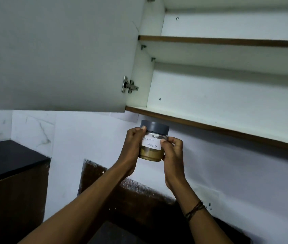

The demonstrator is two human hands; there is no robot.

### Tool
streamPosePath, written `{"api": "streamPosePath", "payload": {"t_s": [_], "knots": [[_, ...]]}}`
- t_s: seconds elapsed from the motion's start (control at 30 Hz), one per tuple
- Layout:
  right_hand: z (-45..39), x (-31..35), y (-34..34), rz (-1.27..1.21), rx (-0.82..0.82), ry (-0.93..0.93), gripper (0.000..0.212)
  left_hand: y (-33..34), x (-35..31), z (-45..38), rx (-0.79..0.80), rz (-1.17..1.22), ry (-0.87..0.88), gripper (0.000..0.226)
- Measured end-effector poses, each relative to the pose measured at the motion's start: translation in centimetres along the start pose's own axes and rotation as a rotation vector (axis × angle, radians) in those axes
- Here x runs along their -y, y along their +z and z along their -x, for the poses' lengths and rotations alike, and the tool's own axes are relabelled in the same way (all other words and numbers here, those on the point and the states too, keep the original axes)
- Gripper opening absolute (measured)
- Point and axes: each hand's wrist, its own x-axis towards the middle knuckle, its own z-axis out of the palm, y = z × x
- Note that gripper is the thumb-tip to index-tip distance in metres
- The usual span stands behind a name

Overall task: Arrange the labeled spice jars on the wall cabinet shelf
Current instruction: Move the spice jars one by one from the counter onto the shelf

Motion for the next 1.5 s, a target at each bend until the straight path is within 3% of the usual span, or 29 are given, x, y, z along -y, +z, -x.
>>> {"api": "streamPosePath", "payload": {"t_s": [0.1,0.27,0.4,0.57,0.63,0.8,1.0,1.13,1.5], "knots": [[-2.3,2.7,0.6,0.026,-0.069,-0.084,0.008,1.6,-2.9,-2.1,-0.011,-0.02,0.085,0.037],[-6.7,7.5,2.5,0.103,-0.204,-0.24,0.018,4.2,-8.4,-6.2,-0.098,-0.025,0.164,0.047],[-10.2,9.2,3.5,0.194,-0.287,-0.211,0.025,5.0,-10.1,-9.0,-0.186,-0.106,0.214,0.04],[-13.8,8.4,4.4,0.291,-0.282,-0.171,0.018,5.0,-10.3,-12.4,-0.223,-0.295,0.265,0.035],[-15.0,7.7,4.6,0.334,-0.25,-0.146,0.012,4.7,-10.1,-13.8,-0.198,-0.311,0.238,0.035],[-17.8,6.5,4.9,0.472,-0.12,-0.125,0.033,4.0,-8.7,-16.8,-0.124,-0.367,0.199,0.024],[-20.9,5.6,5.3,0.621,0.023,-0.124,0.018,3.4,-6.9,-19.8,-0.048,-0.472,0.182,0.04],[-22.0,5.1,5.5,0.6,0.176,-0.053,0.026,3.1,-6.1,-21.6,-0.029,-0.522,0.146,0.036],[-23.7,3.8,6.3,0.753,0.348,0.026,0.01,1.8,-5.1,-25.1,0.015,-0.658,-0.033,0.038]]}}
